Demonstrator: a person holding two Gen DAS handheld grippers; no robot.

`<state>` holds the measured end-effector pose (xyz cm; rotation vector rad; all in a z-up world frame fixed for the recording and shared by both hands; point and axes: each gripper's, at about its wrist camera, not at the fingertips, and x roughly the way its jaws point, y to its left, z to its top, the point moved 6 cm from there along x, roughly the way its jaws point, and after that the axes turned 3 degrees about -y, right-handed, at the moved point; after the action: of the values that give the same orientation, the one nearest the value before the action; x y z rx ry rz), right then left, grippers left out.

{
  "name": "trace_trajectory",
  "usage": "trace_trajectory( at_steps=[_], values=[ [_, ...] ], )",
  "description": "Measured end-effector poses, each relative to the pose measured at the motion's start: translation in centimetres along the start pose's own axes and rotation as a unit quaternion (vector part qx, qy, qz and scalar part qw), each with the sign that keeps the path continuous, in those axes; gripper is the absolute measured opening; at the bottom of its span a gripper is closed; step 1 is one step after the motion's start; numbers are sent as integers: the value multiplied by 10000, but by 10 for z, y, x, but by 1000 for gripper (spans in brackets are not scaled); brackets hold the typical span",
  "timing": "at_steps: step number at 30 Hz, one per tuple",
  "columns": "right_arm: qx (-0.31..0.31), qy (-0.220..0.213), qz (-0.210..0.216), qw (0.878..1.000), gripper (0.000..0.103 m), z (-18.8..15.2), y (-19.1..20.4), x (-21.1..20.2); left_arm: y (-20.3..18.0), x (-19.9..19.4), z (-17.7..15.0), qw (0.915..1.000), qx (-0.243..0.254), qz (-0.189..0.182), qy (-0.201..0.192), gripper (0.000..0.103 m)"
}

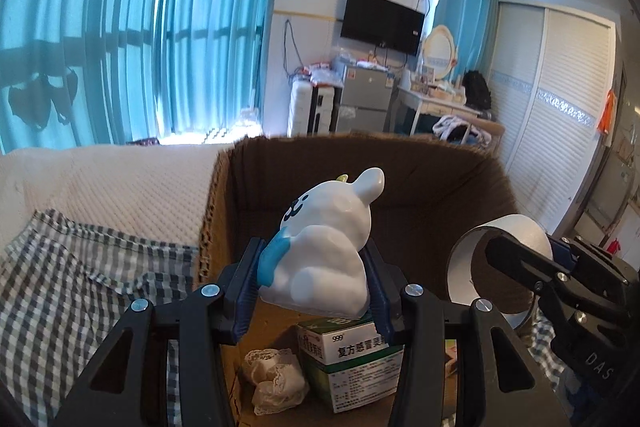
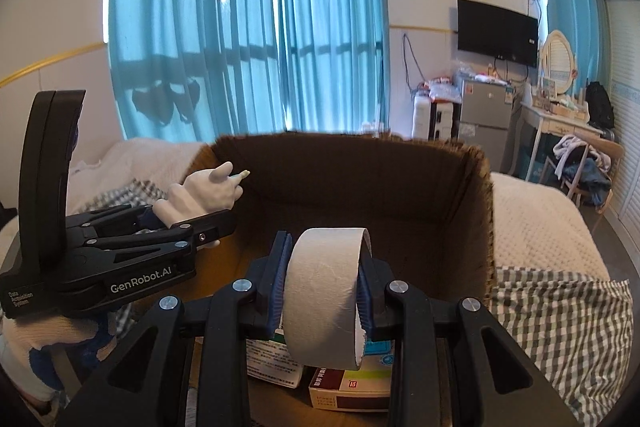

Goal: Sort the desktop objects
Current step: 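Open both grippers to drop the items into the cardboard box, then move both grippers back toward the pile of items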

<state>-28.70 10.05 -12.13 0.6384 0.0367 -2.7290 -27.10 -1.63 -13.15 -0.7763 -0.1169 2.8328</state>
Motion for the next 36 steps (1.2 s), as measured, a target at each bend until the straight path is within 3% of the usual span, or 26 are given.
trace_trajectory(
  at_steps=[7,8,9,11,12,14,18,33,36],
  values=[
    [137,365,-158,9991,30,-19,-17,22,-1,28,-19,9993,12,13,369,48],
    [157,399,-224,9988,37,-21,-20,23,0,30,-22,9991,16,38,412,49],
    [198,415,-244,9986,54,-22,-21,23,0,30,-23,9991,37,67,410,51],
    [275,392,-240,9986,65,-24,-24,21,-3,30,-22,9991,98,39,401,60],
    [266,383,-260,9986,65,-23,-24,20,-5,29,-21,9992,103,1,394,72],
    [169,333,-407,9985,65,-22,-24,14,-6,24,-20,9994,92,73,314,81],
    [207,200,-396,9988,65,-14,-22,-2,-6,12,-13,9997,113,131,196,82],
    [360,-598,-485,9964,79,18,-12,-84,-8,-76,27,9978,40,199,-630,103],
    [343,-717,-434,9959,79,20,-5,-102,-8,-91,29,9965,103,484,-666,103]
  ],
)
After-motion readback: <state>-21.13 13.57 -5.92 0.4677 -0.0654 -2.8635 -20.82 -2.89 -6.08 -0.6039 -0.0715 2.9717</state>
